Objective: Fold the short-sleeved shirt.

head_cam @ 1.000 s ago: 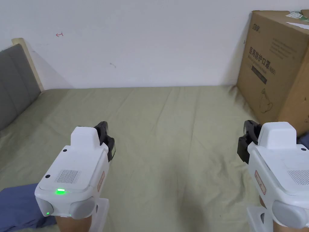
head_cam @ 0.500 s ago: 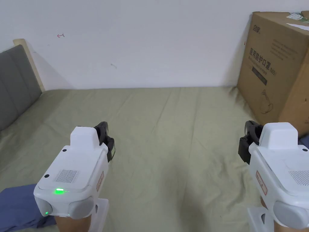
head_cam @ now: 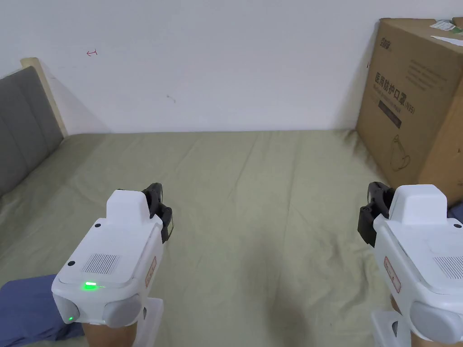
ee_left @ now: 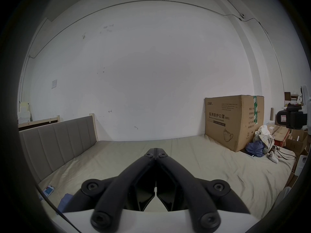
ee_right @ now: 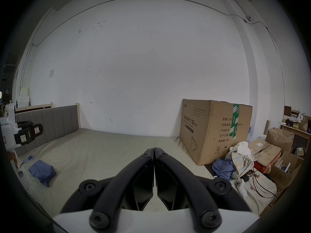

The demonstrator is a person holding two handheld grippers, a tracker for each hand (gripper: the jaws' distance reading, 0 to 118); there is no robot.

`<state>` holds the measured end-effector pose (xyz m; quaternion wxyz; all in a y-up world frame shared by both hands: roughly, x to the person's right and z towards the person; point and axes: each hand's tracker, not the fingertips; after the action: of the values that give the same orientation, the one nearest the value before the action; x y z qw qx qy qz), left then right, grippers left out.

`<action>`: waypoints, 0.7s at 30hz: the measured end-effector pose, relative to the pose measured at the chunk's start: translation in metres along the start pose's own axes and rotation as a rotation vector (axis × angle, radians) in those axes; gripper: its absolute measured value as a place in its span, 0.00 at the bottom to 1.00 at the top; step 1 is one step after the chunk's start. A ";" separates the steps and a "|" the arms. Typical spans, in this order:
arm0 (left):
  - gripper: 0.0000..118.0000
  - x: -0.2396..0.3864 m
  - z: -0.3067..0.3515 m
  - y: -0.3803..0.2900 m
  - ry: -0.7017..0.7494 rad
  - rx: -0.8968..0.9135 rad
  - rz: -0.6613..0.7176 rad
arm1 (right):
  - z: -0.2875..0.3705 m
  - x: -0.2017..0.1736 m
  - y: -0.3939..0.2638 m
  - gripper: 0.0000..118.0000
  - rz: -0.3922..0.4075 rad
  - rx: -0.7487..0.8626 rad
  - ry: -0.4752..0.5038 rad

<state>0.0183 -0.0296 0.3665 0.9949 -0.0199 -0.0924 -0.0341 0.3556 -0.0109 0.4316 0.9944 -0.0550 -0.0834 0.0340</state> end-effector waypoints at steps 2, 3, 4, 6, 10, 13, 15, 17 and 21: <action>0.00 0.000 0.000 0.000 0.001 0.000 0.000 | 0.000 0.000 0.000 0.00 0.003 -0.001 -0.003; 0.00 0.000 0.000 0.000 0.002 0.000 -0.002 | 0.000 0.000 0.000 0.00 0.003 0.000 -0.002; 0.00 -0.001 0.000 0.000 0.002 0.000 -0.004 | 0.000 0.000 0.000 0.00 0.003 0.001 -0.003; 0.00 -0.001 0.000 0.000 0.003 0.000 -0.006 | 0.000 0.000 0.000 0.00 0.003 0.001 -0.004; 0.00 -0.001 0.000 0.000 0.005 -0.003 -0.009 | 0.000 -0.001 0.000 0.00 0.000 0.000 -0.005; 0.00 -0.002 0.001 0.000 0.007 -0.001 -0.005 | 0.000 -0.001 0.000 0.00 0.004 -0.002 -0.006; 0.00 -0.002 0.002 0.000 0.014 0.009 -0.005 | 0.001 -0.001 0.001 0.00 0.000 -0.003 -0.004; 0.03 -0.002 0.002 0.000 0.017 0.009 -0.005 | 0.001 -0.001 0.000 0.00 -0.005 -0.003 -0.004; 0.49 -0.004 -0.001 0.000 0.036 -0.011 0.005 | 0.002 0.001 0.001 0.47 -0.011 -0.008 -0.001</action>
<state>0.0151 -0.0290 0.3644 0.9964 -0.0252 -0.0743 -0.0326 0.3562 -0.0096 0.4336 0.9943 -0.0584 -0.0841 0.0284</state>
